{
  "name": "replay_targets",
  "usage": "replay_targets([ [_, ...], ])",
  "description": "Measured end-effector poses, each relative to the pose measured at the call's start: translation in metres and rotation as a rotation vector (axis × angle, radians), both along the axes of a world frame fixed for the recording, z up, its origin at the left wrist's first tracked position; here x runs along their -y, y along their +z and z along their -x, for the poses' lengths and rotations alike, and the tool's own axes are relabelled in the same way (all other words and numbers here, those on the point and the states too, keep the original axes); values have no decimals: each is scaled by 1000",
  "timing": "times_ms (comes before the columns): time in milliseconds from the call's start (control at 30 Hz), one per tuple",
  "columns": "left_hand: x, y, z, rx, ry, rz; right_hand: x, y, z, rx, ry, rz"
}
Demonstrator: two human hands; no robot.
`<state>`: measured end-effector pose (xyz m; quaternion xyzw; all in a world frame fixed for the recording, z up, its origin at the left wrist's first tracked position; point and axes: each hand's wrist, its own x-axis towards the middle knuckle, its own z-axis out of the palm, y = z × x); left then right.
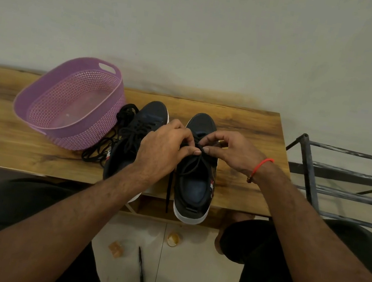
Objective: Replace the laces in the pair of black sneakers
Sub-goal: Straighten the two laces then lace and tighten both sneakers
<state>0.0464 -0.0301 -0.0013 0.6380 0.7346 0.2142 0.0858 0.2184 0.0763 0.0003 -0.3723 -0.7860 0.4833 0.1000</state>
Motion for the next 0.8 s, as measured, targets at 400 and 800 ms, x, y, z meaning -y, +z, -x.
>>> replay_targets([
  [400,-4,12,22,155,-44,295,-6,0,-4,66,-138,-53],
  [800,0,8,18,167,-75,285,-14,-6,-13,204,-484,-166],
])
